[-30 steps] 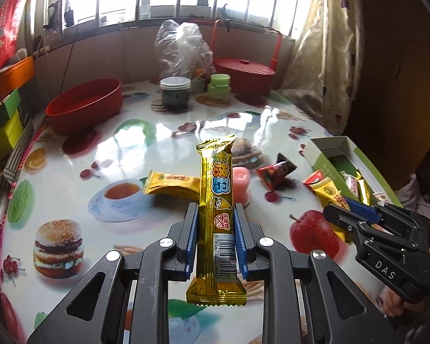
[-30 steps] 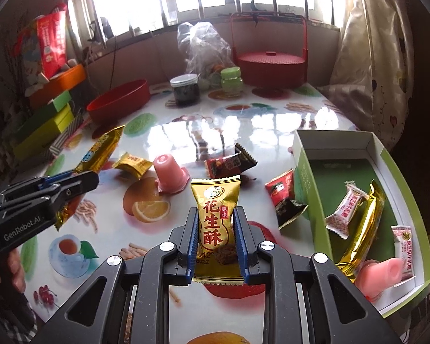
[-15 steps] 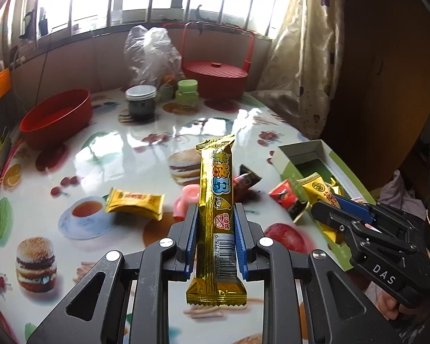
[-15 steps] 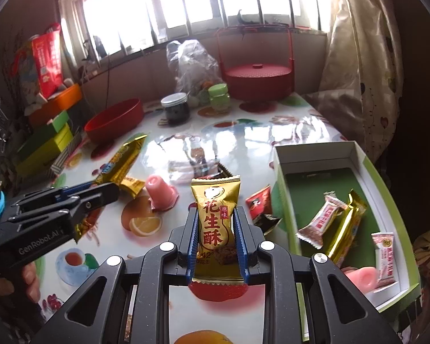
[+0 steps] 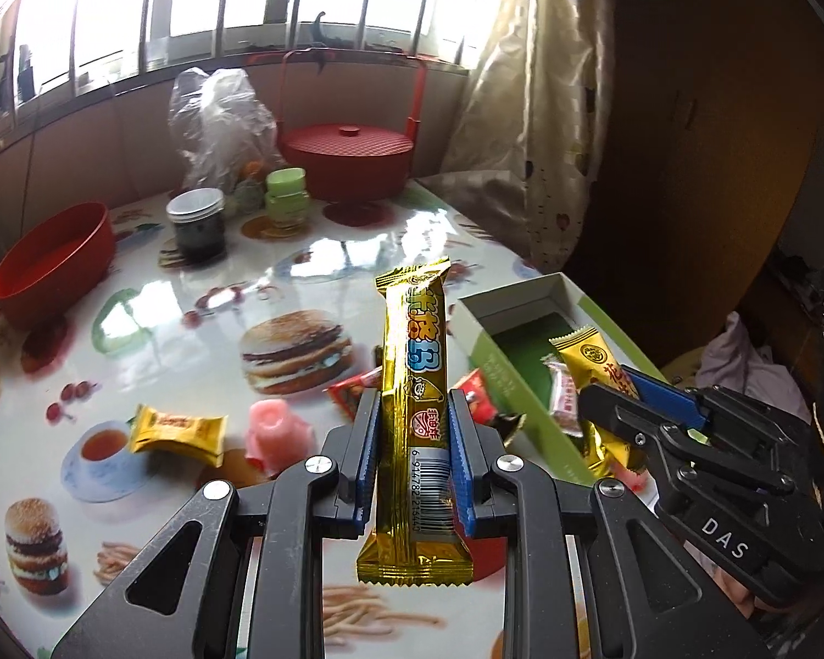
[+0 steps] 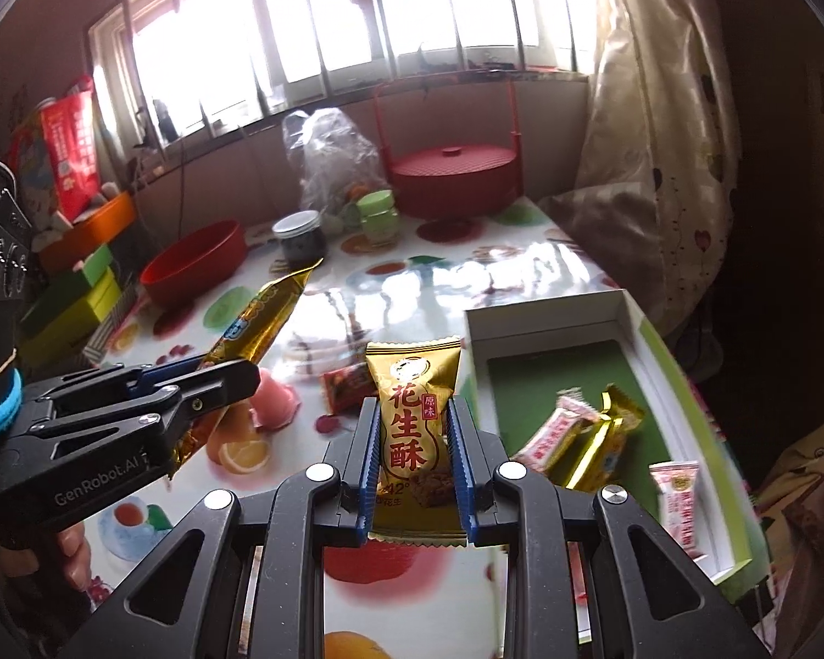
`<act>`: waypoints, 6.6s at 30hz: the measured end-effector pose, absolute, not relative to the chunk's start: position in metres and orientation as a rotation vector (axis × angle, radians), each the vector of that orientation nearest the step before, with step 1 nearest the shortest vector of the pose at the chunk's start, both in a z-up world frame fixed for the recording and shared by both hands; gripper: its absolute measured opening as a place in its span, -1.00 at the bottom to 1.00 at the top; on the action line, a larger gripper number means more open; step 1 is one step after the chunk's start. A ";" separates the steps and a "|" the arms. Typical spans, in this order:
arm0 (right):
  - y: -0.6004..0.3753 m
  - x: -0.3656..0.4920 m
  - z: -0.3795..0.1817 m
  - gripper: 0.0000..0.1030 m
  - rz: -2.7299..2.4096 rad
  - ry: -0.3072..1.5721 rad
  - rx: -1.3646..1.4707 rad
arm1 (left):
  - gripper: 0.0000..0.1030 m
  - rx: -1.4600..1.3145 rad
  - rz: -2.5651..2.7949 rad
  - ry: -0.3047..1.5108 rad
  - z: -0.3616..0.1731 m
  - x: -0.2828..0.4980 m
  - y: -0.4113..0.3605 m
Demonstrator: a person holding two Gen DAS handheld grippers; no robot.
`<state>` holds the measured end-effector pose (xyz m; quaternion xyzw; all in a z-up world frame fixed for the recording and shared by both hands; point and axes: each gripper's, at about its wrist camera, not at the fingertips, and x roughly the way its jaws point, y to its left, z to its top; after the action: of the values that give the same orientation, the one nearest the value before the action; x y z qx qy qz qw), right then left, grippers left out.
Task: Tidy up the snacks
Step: 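Carry the gold bar in the left tool while the right carries the peanut candy, then lower the peanut candy into the box while the left tool releases the gold bar, then withdraw both open tools from the box back toward the snack pile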
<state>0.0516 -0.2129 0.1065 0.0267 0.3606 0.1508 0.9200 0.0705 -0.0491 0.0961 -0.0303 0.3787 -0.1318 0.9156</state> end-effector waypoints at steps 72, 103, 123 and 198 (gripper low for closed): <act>-0.339 0.102 0.041 -0.56 0.127 0.909 0.077 | -0.53 -0.079 -0.425 1.025 0.025 0.136 -0.185; -0.336 0.093 0.049 -0.27 0.109 0.890 0.061 | -0.47 -0.119 -0.487 1.002 0.037 0.119 -0.177; -0.327 0.077 0.067 -0.21 0.094 0.848 0.072 | -0.10 -0.106 -0.456 0.943 0.053 0.106 -0.158; -0.126 0.090 0.064 0.16 0.494 0.844 -0.017 | -0.10 -0.203 -0.027 0.823 0.057 0.061 0.055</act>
<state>0.0902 -0.1263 0.0645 -0.0082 0.4053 0.2375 0.8827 0.0608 0.0552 0.0565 -0.0986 0.3995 -0.0129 0.9113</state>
